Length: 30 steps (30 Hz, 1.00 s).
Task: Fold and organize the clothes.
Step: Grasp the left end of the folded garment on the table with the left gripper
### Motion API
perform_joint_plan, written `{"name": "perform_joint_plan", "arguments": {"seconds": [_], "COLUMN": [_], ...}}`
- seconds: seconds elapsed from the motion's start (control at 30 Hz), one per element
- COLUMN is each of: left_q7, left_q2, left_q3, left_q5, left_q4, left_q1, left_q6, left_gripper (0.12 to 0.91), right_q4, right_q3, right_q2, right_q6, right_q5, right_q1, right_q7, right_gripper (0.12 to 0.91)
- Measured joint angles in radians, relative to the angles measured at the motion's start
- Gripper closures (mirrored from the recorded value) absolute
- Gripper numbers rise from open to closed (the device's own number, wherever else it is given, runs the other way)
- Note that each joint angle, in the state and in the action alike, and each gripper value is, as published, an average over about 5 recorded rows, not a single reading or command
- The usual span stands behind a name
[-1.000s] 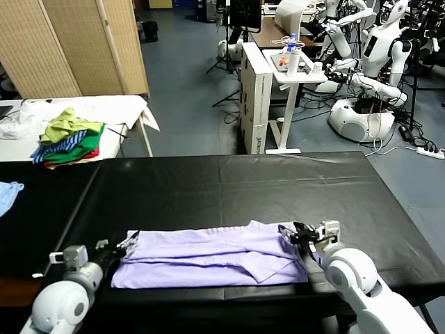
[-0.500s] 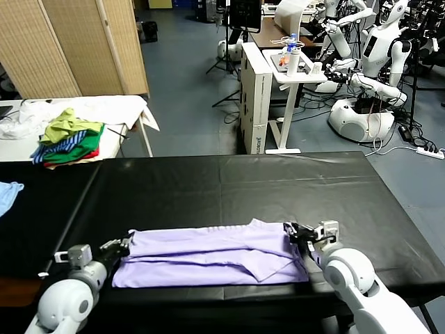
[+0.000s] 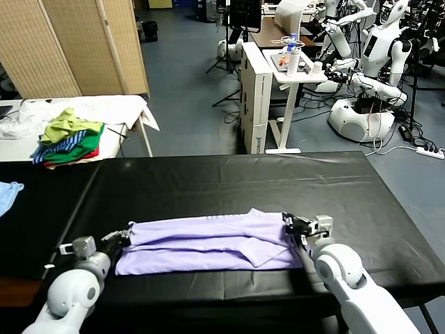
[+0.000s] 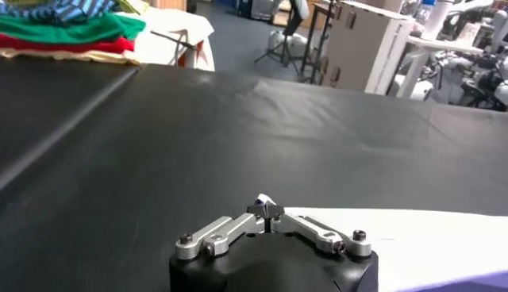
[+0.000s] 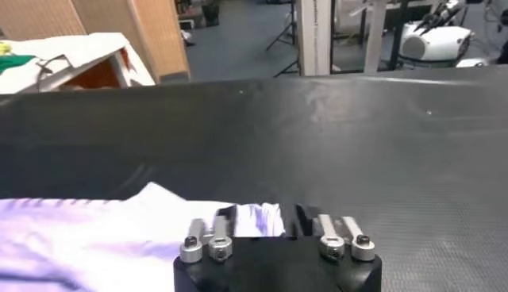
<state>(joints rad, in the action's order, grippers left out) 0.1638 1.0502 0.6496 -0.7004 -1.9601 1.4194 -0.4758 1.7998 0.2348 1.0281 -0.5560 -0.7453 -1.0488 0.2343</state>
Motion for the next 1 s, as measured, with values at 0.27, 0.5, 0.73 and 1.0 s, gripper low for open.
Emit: {"name": "perform_joint_plan", "arguments": {"seconds": [0.27,0.5,0.73,1.0], "left_q7": [-0.001,-0.009,-0.030,-0.048], "left_q2": [0.061,0.143,0.197,0.233], "left_q3": [0.026,0.029,0.036,0.038], "left_q5": [0.047,0.095,0.081,0.053], "left_q4": [-0.069,-0.079,-0.059,-0.050], "left_q1": [0.084,0.126,0.128,0.135], "left_q6": [0.006,0.020,0.034,0.039], "left_gripper": [0.610,0.203,0.124,0.123], "right_q4": [0.069,0.171,0.214,0.235], "right_q3": [0.037,0.087,0.103,0.108], "right_q2": [-0.044,-0.092,-0.101,-0.111], "right_q6": [-0.020,-0.026,-0.024,-0.021], "right_q5": [-0.038,-0.056,-0.057,-0.054], "right_q1": [-0.041,-0.101,-0.124,-0.132], "right_q7": [-0.007,-0.005,-0.005,-0.003], "right_gripper": [0.392,0.128,0.118,0.118]}}
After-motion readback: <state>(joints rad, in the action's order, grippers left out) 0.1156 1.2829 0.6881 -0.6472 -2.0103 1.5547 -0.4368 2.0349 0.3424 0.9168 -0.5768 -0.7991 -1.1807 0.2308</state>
